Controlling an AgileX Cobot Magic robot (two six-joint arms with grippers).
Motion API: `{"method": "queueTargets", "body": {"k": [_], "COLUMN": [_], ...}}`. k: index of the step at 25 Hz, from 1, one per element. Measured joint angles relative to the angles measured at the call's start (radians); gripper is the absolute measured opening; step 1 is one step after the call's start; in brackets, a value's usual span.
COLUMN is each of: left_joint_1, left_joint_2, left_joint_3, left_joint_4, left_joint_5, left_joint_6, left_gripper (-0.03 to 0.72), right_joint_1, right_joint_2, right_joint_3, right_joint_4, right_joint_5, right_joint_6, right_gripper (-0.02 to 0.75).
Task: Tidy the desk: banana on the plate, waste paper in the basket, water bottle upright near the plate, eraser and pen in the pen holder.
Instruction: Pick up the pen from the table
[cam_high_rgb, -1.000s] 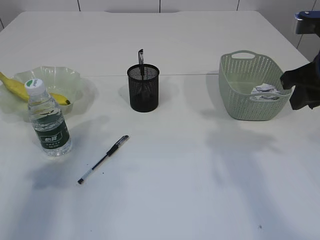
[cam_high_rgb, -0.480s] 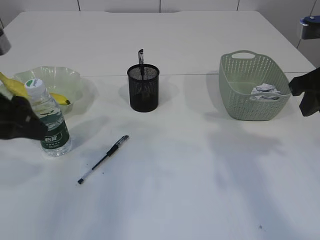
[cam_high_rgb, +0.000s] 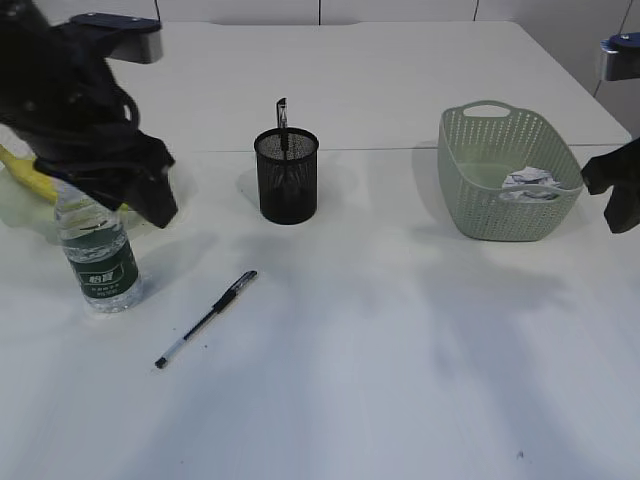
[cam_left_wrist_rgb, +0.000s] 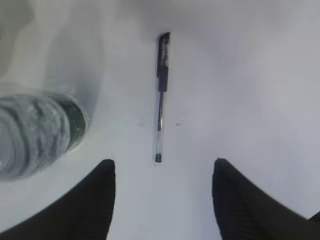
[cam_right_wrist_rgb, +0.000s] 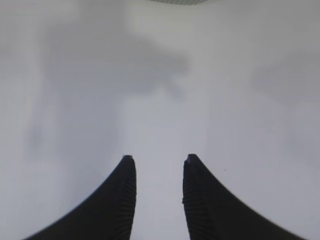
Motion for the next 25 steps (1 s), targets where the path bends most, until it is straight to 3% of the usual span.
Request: {"method": "queueTargets", "body": {"k": [7,25], "left_joint_1": [-0.061,-0.065], "left_joint_2": [0.179,0.457], "left_joint_3": [-0.144,-0.16], "left_joint_4": [0.031,0.084], "left_joint_5": [0.022,-0.092], "left_joint_6": [0.008,-0.024], "left_gripper": [0.431,0.467], "right_joint_1": [0.0,0.0], "right_joint_2": [0.0,0.0], "right_joint_3": [0.0,0.0], "right_joint_4": [-0.002,-0.004], "right_joint_5": [0.001,0.006], "right_joint_6": [0.0,0.0], "right_gripper": [0.246,0.246]}}
